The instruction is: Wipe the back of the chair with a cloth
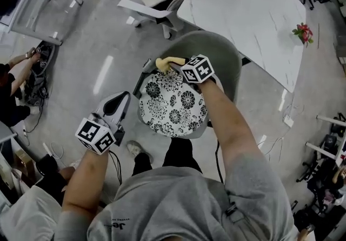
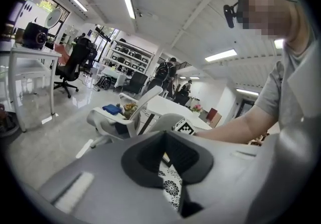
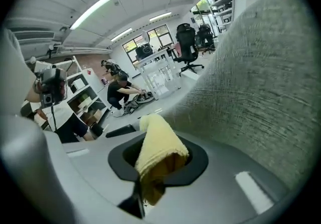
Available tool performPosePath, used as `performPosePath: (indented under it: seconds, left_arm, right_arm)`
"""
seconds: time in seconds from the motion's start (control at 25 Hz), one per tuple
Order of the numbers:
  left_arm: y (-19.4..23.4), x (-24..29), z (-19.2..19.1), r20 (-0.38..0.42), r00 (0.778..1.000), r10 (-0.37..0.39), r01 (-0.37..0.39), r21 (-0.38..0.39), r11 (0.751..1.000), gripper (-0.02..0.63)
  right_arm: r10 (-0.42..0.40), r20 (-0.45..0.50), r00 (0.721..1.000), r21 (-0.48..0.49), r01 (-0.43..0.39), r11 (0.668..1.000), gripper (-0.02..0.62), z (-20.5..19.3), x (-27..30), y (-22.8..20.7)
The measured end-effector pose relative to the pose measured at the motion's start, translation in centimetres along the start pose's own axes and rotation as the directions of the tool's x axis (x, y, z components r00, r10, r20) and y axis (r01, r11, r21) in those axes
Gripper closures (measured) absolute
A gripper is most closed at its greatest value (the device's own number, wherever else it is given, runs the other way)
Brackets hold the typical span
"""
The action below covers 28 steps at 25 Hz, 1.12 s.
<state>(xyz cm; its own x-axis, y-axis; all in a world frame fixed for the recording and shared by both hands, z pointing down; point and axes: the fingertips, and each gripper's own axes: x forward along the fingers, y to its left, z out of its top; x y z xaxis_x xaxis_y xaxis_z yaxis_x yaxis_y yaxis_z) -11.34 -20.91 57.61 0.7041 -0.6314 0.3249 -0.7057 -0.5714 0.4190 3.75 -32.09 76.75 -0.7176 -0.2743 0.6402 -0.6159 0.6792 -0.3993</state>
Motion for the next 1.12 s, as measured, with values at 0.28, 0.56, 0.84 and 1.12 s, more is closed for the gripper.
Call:
performPosePath:
  seconds: [0.28,0.56,0.84,1.12]
  left_arm:
    - [0.8,0.5,-1.5,-0.005,0.999,0.034,-0.034,-0.018,0.999,0.548]
    - [1.0,0.9,-0.1,-0.008,0.999,0.044,-0.043,0.009,0.999,0.548]
    - [-0.8,1.6,-0.1,-0.019,1.000,0.000,0.001,0.030,1.000,0.548]
    - [-3.2,2.6,-0.9,-0.046,0.996,-0.082,0.084,0.051,0.995,0.548]
  right_arm:
    - [-0.135,0.004,0.991,0.120,0.133,0.984,0.543,0.8,2.4,-4.5]
    - [-0.251,0.073,0.965,0.305,0.218,0.927,0.541,0.2,0.7,-6.7]
    - [-0.463,0.101,0.880,0.549,0.339,0.764,0.541,-2.3,-5.6,-11.5]
    - [-0.657,0.094,0.748,0.718,0.406,0.566,0.542,-7.4,-14.3,-14.2]
